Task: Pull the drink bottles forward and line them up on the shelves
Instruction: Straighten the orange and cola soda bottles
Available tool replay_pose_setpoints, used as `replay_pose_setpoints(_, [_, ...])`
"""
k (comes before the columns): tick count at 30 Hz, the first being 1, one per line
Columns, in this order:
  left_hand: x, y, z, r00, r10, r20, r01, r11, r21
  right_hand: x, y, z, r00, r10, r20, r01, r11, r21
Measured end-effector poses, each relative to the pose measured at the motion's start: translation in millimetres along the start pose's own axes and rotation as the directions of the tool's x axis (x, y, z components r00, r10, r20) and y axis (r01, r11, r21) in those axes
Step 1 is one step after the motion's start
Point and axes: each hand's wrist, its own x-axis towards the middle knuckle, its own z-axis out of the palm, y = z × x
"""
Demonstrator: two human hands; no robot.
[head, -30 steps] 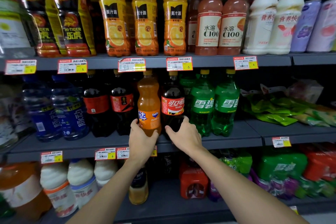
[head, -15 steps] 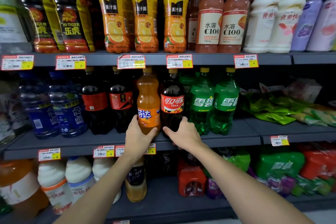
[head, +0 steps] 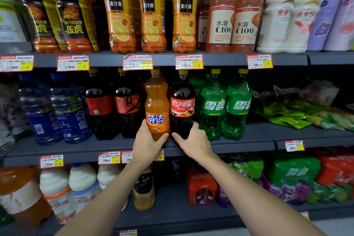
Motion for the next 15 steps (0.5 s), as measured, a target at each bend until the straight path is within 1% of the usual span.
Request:
replay_pose_setpoints(4, [1.0,0.1,5.5,0.997,-0.043,-0.065,0.045,0.998,0.039,-4.4,-5.7,5.6,0.993,0.006,-0.117,-0.010,0.999,-0.035])
replay_pose_setpoints(6, [-0.8,0.6,7.7,0.994,-0.053,-0.092,0.057,0.997,0.042,-5.1,-5.9,7.4,0.993,0.002,-0.121,-0.009,0.999,-0.050])
replay_pose_setpoints(8, [-0.7,1.0,7.3,0.994,-0.068,-0.089,0.072,0.996,0.046,-2.6,-2.7,6.1,0.996,-0.005,-0.084,0.000,0.998,-0.058])
replay_pose_setpoints(10, [0.9,1.5,3.5,0.995,-0.080,-0.058,0.083,0.995,0.057,1.3,3.6,1.5,0.999,-0.028,-0.037,0.026,0.998,-0.051])
replay_pose_setpoints(15, [2.1,1.8,-7.5,0.994,-0.071,0.085,0.071,0.997,0.011,11.9,15.9,-9.2,0.992,-0.093,0.082,0.096,0.995,-0.031])
